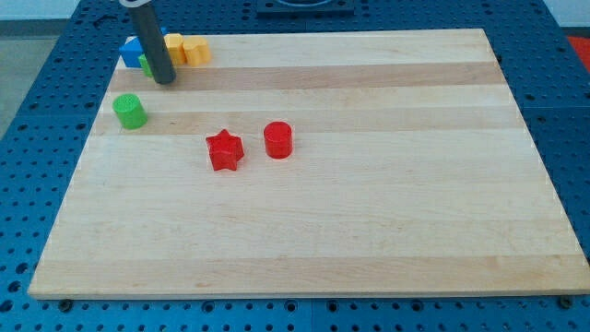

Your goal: Slide the green circle closer to the blue triangle

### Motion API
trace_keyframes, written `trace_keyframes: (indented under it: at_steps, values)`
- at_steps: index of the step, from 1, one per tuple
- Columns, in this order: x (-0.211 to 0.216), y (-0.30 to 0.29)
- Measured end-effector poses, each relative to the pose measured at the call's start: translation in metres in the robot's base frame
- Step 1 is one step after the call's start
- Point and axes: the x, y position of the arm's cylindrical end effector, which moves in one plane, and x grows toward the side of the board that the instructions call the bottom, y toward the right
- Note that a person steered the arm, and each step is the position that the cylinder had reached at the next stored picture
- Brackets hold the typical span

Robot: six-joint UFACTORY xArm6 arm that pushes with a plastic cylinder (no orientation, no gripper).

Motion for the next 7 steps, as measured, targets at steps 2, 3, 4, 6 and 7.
trace_keyframes:
  at_steps: [2, 3, 4, 6, 7]
  values:
    - [0.026, 0.0]
    - [0.028, -0.006]
    - [0.024, -0.006]
    - [0.087, 0.0]
    - [0.135, -0.004]
